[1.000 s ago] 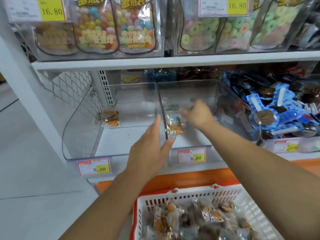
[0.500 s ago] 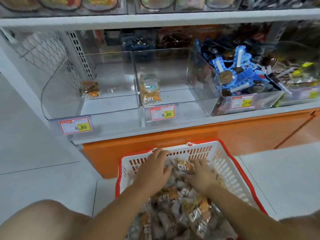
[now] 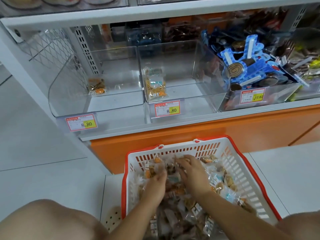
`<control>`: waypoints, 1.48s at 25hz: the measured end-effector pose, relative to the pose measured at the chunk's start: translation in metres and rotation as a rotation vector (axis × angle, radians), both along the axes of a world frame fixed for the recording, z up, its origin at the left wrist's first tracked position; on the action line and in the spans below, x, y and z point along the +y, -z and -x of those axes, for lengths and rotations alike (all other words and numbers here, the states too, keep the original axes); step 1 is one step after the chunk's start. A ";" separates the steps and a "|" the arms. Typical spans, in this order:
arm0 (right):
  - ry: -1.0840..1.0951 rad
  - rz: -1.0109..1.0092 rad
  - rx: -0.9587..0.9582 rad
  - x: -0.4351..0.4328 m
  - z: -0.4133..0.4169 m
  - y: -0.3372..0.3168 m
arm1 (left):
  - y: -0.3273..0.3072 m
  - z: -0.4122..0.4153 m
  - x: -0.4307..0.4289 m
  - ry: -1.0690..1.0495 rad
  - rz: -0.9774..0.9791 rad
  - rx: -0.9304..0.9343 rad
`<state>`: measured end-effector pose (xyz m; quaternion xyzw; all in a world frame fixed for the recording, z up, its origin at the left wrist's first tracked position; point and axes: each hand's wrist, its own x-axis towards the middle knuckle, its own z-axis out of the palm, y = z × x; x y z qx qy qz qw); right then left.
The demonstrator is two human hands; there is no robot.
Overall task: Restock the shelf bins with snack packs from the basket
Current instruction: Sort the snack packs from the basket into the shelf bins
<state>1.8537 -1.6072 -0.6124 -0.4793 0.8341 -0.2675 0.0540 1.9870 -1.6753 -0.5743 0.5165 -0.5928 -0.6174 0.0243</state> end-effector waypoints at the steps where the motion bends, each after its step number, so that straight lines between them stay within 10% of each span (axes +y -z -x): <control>1: -0.045 0.074 0.000 0.004 -0.009 -0.005 | -0.002 0.001 -0.004 -0.144 -0.248 0.155; 5: -0.220 0.094 -0.060 0.031 -0.037 -0.018 | -0.012 0.001 -0.017 -0.240 -0.432 0.388; 11: 0.211 0.141 -0.911 0.032 -0.025 -0.060 | -0.015 0.004 -0.013 -0.189 -0.415 0.407; 37: 0.051 0.247 -1.334 0.022 -0.010 -0.071 | -0.041 -0.001 -0.010 -0.080 -0.019 0.365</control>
